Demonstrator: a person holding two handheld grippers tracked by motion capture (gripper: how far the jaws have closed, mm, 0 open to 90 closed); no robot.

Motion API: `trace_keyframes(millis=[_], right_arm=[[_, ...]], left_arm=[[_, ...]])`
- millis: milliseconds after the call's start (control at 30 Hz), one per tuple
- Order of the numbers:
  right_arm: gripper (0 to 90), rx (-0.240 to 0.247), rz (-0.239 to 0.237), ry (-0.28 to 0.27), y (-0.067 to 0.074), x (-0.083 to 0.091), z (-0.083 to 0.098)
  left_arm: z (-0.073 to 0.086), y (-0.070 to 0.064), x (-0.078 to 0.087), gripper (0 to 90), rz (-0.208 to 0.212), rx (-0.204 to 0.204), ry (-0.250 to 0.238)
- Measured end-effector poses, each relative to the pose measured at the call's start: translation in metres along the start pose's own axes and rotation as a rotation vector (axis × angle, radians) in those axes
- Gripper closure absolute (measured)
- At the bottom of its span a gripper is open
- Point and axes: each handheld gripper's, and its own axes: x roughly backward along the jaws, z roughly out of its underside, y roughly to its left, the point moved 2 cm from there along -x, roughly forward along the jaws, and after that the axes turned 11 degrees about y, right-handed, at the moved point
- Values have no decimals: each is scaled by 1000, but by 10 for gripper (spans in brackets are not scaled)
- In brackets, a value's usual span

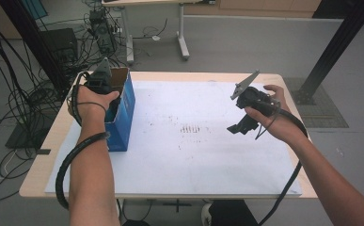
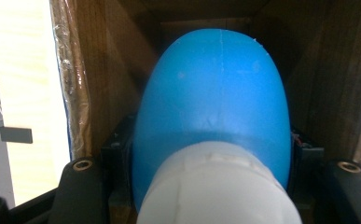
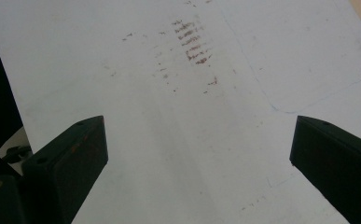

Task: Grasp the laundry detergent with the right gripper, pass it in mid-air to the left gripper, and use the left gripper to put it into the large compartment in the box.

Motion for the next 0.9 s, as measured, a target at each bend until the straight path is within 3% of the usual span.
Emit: trace_keyframes(millis=[900], right_arm=[[42, 8, -7, 8, 1, 2, -5]], left_arm=[[2, 1, 0, 365, 5, 4, -13]])
